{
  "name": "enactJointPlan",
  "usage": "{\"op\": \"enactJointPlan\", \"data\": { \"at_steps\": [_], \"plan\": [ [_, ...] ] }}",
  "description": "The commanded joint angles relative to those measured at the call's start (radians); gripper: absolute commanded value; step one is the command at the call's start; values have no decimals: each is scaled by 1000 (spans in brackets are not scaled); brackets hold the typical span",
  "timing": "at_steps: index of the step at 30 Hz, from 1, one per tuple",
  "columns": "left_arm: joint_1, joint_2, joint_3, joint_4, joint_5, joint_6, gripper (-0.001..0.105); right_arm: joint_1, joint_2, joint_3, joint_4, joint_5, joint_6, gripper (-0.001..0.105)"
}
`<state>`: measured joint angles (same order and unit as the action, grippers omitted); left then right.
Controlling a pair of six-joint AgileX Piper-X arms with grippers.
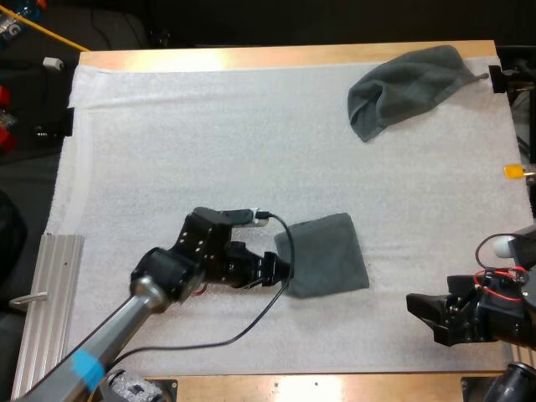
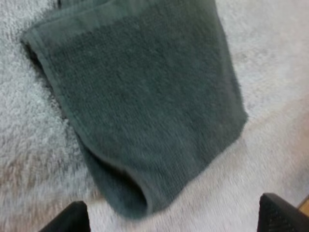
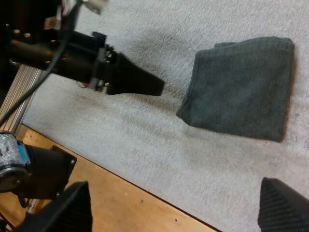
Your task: Pick towel from pile, fold and stack
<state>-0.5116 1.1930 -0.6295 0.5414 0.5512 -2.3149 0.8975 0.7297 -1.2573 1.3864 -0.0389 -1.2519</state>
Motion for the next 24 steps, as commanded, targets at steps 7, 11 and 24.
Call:
{"op": "enactJointPlan", "data": {
  "at_steps": [7,11,24],
  "plan": [
    [0,161,-2,-173,-1,-45,68,-2,0,-8,2,-3,43,68],
    [0,247,-2,-180,-1,-45,68,-2,0,-8,2,-3,42,68],
    [-3,315,-2,-233,0,-43,68,-2,0,-8,2,-3,42,68]
  ]
}}
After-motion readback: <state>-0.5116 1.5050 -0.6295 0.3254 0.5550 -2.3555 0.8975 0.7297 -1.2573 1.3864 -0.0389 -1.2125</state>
